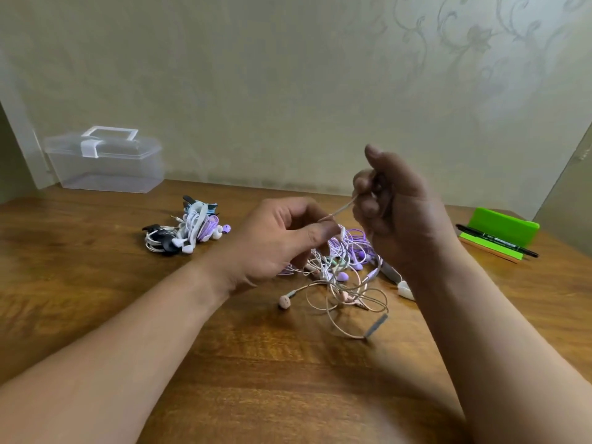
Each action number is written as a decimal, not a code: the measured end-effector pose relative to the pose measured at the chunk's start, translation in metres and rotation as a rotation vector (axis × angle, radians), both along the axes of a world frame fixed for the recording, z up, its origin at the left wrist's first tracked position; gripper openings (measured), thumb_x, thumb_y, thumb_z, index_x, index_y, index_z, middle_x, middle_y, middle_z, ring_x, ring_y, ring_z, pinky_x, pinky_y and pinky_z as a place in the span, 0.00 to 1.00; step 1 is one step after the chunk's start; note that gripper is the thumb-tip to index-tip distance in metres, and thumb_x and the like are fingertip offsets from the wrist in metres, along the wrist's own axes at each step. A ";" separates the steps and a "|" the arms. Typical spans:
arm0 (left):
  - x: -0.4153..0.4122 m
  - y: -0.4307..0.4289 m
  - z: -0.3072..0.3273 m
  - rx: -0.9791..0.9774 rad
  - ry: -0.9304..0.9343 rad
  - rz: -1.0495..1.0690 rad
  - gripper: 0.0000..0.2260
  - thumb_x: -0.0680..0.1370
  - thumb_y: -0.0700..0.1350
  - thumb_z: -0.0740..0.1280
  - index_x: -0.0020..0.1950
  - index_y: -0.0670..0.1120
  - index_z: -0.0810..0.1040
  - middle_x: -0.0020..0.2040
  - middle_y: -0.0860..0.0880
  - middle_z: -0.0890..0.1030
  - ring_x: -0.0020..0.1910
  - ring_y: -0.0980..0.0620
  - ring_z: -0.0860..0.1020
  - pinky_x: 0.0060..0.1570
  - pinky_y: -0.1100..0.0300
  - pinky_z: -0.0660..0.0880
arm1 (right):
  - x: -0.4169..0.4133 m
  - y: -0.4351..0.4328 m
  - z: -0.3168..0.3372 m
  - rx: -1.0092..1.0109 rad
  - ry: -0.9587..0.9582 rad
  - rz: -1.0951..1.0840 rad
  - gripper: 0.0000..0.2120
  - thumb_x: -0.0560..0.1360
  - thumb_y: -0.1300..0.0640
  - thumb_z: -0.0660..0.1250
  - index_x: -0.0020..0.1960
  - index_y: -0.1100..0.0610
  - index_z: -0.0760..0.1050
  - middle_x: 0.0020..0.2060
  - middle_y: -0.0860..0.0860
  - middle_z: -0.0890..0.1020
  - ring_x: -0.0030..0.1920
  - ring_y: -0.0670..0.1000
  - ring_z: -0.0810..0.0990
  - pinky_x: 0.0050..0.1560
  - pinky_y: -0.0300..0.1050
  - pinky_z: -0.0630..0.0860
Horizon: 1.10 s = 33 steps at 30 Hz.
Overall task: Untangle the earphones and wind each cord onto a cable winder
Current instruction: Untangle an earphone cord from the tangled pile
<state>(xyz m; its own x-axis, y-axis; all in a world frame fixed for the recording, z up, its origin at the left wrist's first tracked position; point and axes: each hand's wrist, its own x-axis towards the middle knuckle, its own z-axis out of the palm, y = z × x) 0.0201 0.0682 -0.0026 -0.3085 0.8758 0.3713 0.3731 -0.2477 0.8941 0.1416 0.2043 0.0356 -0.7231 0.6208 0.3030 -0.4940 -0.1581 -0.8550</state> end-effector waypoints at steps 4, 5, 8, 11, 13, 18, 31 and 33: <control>-0.012 0.002 -0.005 -0.156 0.043 0.049 0.05 0.81 0.43 0.70 0.52 0.44 0.85 0.36 0.50 0.83 0.33 0.50 0.75 0.35 0.58 0.71 | 0.005 0.002 0.006 -0.115 0.071 -0.015 0.11 0.81 0.53 0.65 0.41 0.51 0.69 0.29 0.48 0.75 0.22 0.44 0.67 0.21 0.35 0.55; -0.015 0.002 -0.007 -0.207 0.099 0.055 0.04 0.81 0.45 0.71 0.52 0.47 0.86 0.37 0.52 0.83 0.35 0.53 0.77 0.38 0.59 0.73 | 0.008 0.003 0.008 -0.152 0.094 -0.015 0.12 0.82 0.53 0.64 0.39 0.50 0.69 0.28 0.48 0.75 0.22 0.43 0.67 0.21 0.34 0.55; -0.021 0.002 -0.009 -0.232 0.243 0.086 0.04 0.81 0.51 0.72 0.49 0.53 0.86 0.46 0.52 0.84 0.44 0.56 0.80 0.49 0.57 0.75 | 0.011 0.010 0.009 -0.218 0.122 -0.027 0.14 0.82 0.54 0.63 0.37 0.50 0.69 0.28 0.48 0.75 0.22 0.44 0.67 0.19 0.34 0.57; -0.021 -0.001 -0.002 -0.040 0.024 0.055 0.08 0.83 0.44 0.67 0.46 0.47 0.84 0.56 0.45 0.84 0.55 0.53 0.81 0.61 0.57 0.74 | 0.008 0.019 0.003 -0.104 -0.069 -0.175 0.11 0.82 0.60 0.62 0.41 0.54 0.70 0.30 0.51 0.77 0.22 0.45 0.68 0.19 0.35 0.59; -0.024 -0.003 0.004 0.079 -0.234 -0.027 0.09 0.84 0.40 0.63 0.47 0.41 0.80 0.46 0.41 0.85 0.50 0.47 0.82 0.60 0.53 0.76 | 0.007 0.024 -0.005 0.128 -0.312 -0.290 0.08 0.80 0.62 0.64 0.42 0.58 0.72 0.33 0.55 0.81 0.22 0.47 0.69 0.20 0.35 0.60; -0.026 -0.004 0.006 0.060 -0.237 -0.006 0.08 0.84 0.42 0.63 0.51 0.41 0.80 0.27 0.48 0.69 0.23 0.52 0.64 0.31 0.58 0.74 | 0.002 0.016 -0.020 0.823 -0.849 -0.466 0.07 0.78 0.54 0.66 0.48 0.58 0.79 0.42 0.56 0.86 0.40 0.57 0.83 0.41 0.53 0.80; -0.029 -0.009 0.009 -0.023 -0.339 -0.152 0.15 0.81 0.50 0.69 0.38 0.43 0.76 0.25 0.49 0.63 0.23 0.52 0.58 0.23 0.63 0.65 | 0.000 0.006 -0.001 0.118 -0.150 -0.103 0.17 0.81 0.54 0.65 0.34 0.54 0.75 0.29 0.50 0.74 0.30 0.49 0.75 0.39 0.46 0.77; -0.031 -0.012 0.009 -0.019 -0.370 -0.208 0.14 0.79 0.49 0.68 0.37 0.43 0.77 0.25 0.49 0.64 0.23 0.51 0.61 0.29 0.59 0.70 | 0.006 0.013 0.006 -0.191 0.043 -0.005 0.19 0.83 0.55 0.60 0.33 0.54 0.69 0.26 0.48 0.68 0.26 0.48 0.70 0.29 0.40 0.73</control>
